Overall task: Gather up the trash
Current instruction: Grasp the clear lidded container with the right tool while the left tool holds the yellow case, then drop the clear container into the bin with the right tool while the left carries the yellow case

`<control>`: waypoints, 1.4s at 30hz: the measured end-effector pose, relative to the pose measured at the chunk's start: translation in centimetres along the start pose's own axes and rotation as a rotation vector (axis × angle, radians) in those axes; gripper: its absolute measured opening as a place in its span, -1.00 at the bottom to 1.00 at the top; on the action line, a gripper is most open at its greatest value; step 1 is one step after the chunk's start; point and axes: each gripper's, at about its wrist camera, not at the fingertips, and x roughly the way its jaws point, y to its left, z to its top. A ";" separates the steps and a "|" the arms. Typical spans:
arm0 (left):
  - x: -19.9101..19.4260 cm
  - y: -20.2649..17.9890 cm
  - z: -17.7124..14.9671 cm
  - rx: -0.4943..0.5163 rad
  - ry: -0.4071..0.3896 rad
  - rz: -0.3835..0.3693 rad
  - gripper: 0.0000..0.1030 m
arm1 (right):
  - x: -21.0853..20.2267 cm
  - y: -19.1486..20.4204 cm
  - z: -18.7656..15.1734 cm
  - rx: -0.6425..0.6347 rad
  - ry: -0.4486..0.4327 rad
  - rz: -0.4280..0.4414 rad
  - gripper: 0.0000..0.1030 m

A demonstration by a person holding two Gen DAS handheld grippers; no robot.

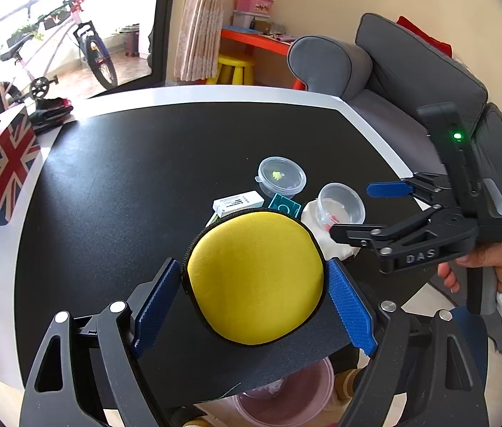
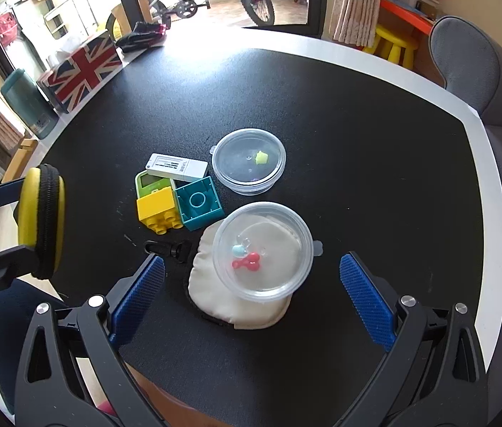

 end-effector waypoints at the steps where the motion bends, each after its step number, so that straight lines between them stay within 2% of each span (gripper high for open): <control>1: 0.0 0.1 0.0 -0.001 0.001 0.000 0.55 | 0.3 0.0 0.1 -0.003 0.004 0.001 0.89; 4: 0.2 0.3 -0.1 -0.005 0.002 -0.002 0.55 | 0.9 0.0 0.3 -0.004 0.014 -0.002 0.85; 8: 0.2 0.3 -0.2 -0.006 0.005 -0.004 0.55 | 1.4 -0.1 0.4 -0.011 0.029 -0.019 0.30; 9: 0.2 0.3 -0.2 -0.007 0.005 -0.005 0.55 | 1.4 -0.1 0.3 -0.014 0.031 -0.025 0.29; 15: 0.3 0.3 -0.3 -0.005 0.006 -0.006 0.55 | 0.9 -0.2 0.2 -0.001 -0.001 -0.029 0.28; 22: -0.2 0.1 -0.5 0.008 0.000 -0.003 0.55 | -2.2 -0.2 -1.2 0.014 -0.059 -0.023 0.28; 30: -2.2 -1.3 -1.4 0.053 -0.024 0.006 0.55 | -6.5 1.0 -4.6 0.019 -0.123 -0.015 0.28; 42: -5.1 -3.5 -4.9 0.093 -0.056 -0.009 0.55 | -11.4 3.8 -10.2 0.021 -0.203 0.016 0.28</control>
